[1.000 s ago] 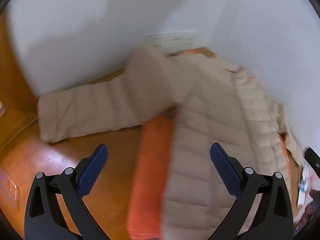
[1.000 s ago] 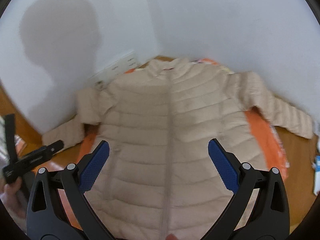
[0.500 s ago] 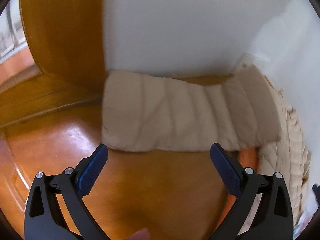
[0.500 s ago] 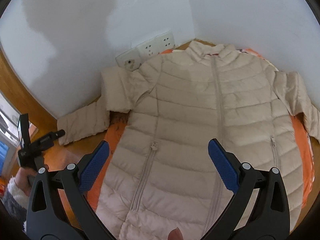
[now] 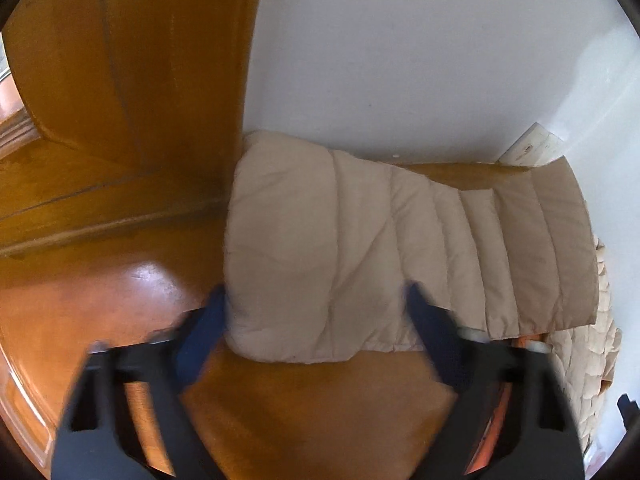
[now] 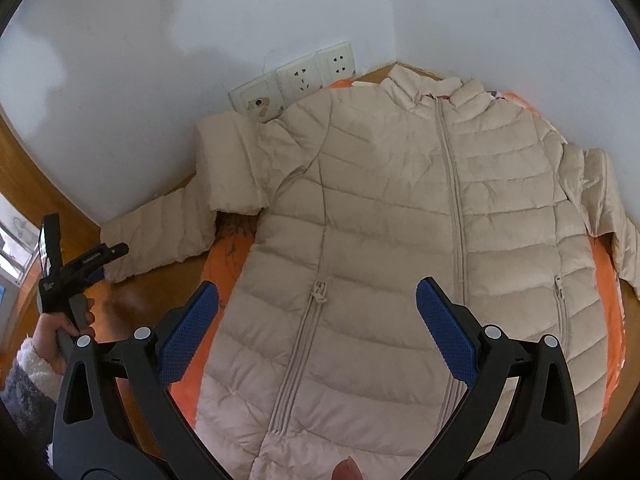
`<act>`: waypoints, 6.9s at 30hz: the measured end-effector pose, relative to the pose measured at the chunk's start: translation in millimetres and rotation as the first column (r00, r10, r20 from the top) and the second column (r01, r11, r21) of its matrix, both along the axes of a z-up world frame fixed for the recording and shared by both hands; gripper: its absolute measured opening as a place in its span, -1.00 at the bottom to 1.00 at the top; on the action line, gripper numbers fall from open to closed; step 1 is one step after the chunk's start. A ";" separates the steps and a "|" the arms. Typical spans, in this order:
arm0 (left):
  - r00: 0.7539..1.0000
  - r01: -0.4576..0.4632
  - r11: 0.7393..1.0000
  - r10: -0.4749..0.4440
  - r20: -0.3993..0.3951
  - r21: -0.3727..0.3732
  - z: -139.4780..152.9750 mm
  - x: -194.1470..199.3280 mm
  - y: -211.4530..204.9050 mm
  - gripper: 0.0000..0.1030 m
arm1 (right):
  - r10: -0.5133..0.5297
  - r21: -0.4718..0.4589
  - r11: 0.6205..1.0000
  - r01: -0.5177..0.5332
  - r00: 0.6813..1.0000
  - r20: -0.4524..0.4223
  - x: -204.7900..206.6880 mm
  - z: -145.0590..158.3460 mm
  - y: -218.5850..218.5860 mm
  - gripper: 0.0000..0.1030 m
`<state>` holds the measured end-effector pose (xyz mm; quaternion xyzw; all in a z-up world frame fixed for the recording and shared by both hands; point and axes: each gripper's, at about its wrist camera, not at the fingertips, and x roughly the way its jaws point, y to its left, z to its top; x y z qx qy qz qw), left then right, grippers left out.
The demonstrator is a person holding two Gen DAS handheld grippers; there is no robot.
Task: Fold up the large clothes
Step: 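Move the left gripper to the cuff of the sleeve nearest it, then close the left gripper on the sleeve cuff and lift it, then lay the held sleeve across the jacket body and open the left gripper, then move the right gripper to the other sleeve cuff and close on it, then lift the sleeve with the right gripper and fold it across the body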
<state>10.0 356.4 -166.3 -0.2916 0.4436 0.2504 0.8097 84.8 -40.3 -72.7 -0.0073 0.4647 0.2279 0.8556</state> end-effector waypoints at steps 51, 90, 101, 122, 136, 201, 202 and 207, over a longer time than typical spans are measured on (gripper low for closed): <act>0.990 -0.133 0.983 0.124 0.073 0.129 60.7 -20.1 -52.4 0.86 | -0.142 0.018 0.989 0.144 0.986 -0.087 -31.0 -2.0 -172.7 0.91; 0.771 0.375 0.906 -0.421 0.478 0.194 256.1 175.5 -194.5 -0.86 | -0.310 0.086 0.943 0.322 0.942 -0.132 2.4 1.7 -199.2 0.91; 0.570 0.666 0.740 -0.587 0.575 0.095 286.5 264.9 -318.9 -0.86 | -0.500 0.075 0.856 0.511 0.857 -0.122 -2.5 -5.4 -272.8 0.91; 0.567 0.807 0.590 -0.766 0.303 -0.020 113.0 315.9 -457.0 -0.83 | -0.560 0.008 0.825 0.566 0.818 -0.136 -6.1 -27.2 -326.5 0.91; 0.586 0.803 0.595 -0.785 0.204 -0.017 85.3 308.6 -501.9 -0.74 | -0.579 -0.018 0.814 0.580 0.809 -0.098 43.8 -27.0 -364.5 0.91; 0.846 0.531 0.838 -0.533 -0.021 0.121 83.4 187.9 -378.4 0.67 | -0.771 -0.007 0.633 0.774 0.632 0.072 48.9 -37.6 -552.8 -0.61; 0.850 0.525 0.843 -0.527 -0.011 0.119 84.7 186.7 -373.6 0.67 | -0.769 0.006 0.637 0.771 0.635 0.079 46.3 -29.1 -547.1 -0.61; 0.867 0.492 0.860 -0.499 0.021 0.137 93.9 178.3 -342.0 0.67 | -0.733 0.070 0.677 0.733 0.662 0.152 34.6 19.8 -516.6 -0.61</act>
